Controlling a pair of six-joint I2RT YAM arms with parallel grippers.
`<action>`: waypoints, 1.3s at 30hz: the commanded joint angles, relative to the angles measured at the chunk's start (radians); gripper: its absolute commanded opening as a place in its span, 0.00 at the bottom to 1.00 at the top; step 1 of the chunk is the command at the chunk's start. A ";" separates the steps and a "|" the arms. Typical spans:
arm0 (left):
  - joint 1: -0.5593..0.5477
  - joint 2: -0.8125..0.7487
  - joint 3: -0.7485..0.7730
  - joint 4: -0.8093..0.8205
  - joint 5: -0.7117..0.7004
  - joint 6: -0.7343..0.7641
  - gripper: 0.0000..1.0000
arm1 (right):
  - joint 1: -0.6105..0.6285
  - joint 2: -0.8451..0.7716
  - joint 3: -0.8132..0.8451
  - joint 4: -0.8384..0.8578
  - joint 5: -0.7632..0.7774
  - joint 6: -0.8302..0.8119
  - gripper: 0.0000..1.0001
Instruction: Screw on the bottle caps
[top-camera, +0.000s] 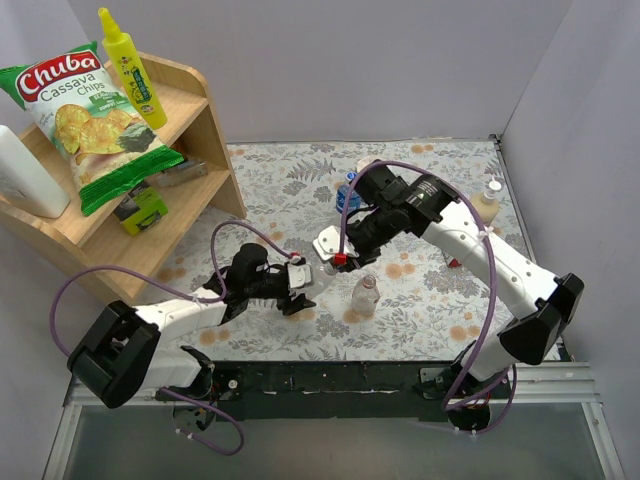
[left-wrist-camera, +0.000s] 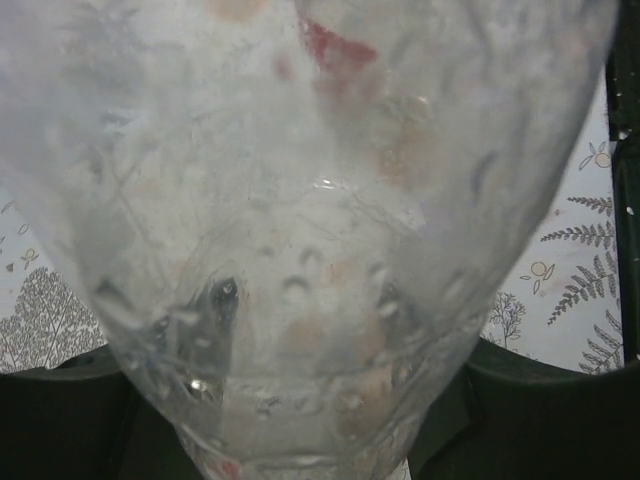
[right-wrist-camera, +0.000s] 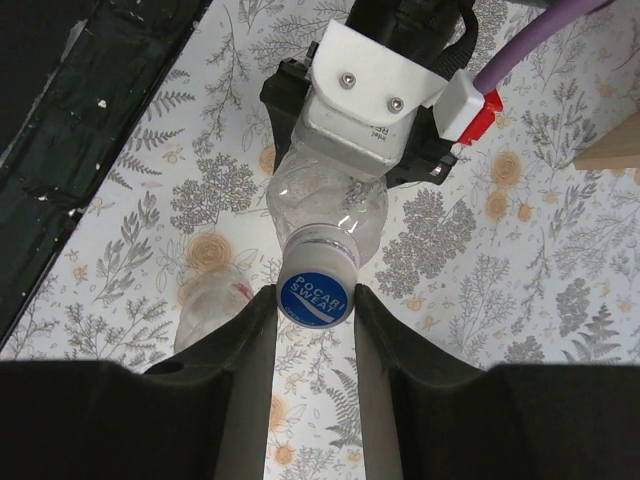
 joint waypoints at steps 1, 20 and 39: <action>0.002 -0.076 -0.041 0.239 -0.068 -0.033 0.00 | -0.005 0.061 0.046 -0.047 -0.056 0.100 0.21; -0.012 -0.046 0.014 0.516 -0.481 -0.299 0.00 | -0.051 0.234 0.129 0.168 -0.090 0.788 0.20; -0.015 -0.061 -0.010 0.437 -0.763 -0.231 0.00 | -0.112 0.292 0.114 0.214 -0.133 1.080 0.12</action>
